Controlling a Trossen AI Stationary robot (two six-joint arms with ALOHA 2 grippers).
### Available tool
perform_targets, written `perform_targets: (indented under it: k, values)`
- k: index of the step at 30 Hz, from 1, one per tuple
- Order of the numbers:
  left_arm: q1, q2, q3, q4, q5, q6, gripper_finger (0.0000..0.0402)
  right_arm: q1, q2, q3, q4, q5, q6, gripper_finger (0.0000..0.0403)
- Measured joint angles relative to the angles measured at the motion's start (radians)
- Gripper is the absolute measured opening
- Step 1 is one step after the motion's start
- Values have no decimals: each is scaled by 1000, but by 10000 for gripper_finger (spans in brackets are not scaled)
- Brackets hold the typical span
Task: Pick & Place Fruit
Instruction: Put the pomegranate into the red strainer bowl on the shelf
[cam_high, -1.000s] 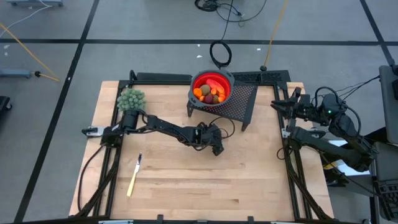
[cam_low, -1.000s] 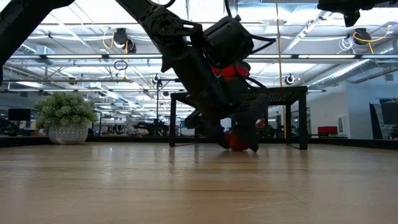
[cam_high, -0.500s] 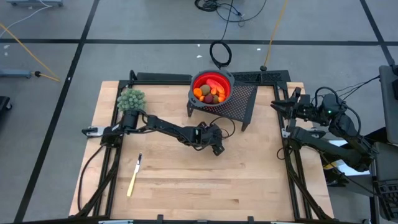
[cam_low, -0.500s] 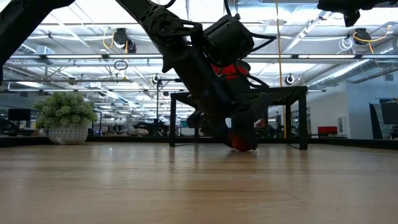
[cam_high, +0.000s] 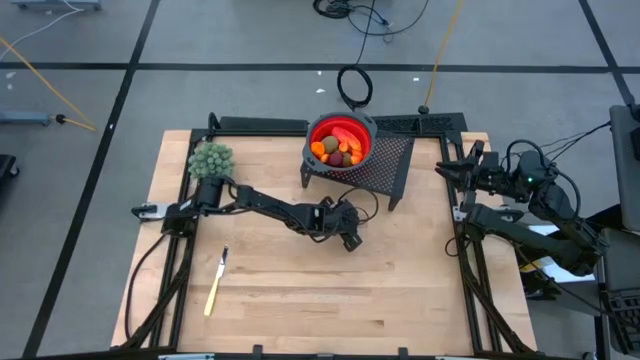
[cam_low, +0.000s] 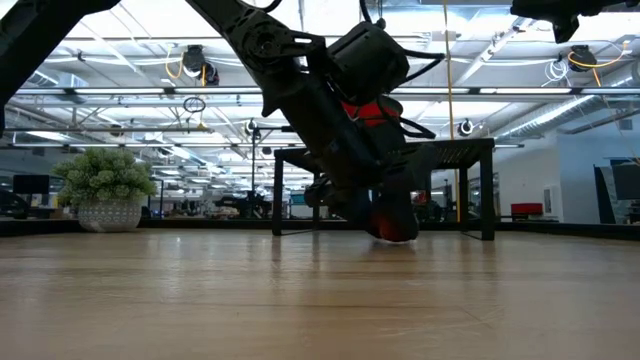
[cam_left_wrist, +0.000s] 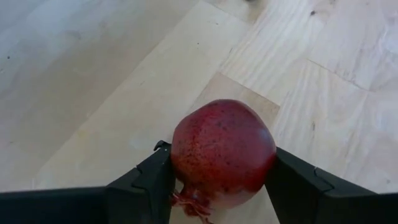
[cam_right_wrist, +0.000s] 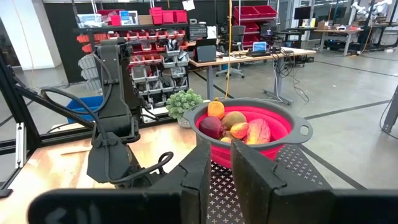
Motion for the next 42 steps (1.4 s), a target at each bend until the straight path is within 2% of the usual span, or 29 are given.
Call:
perform_targets:
  k: [5, 13, 21, 31, 42]
  values:
    - [-7, -3, 0, -1, 4, -14, 206, 0, 0, 0, 0, 0, 0, 54]
    - [-43, -27, 0, 17, 112, -11, 206, 0, 0, 0, 0, -1, 0, 54]
    - [-79, -87, 0, 32, 119, -17, 208, 0, 0, 0, -27, 0, -2, 54]
    - [-120, -199, 0, 67, 42, -22, 209, 0, -20, -33, -55, -1, -1, 54]
    - [-150, -303, 0, 206, -58, -19, 209, 0, -182, -164, 1, -4, 63, 54]
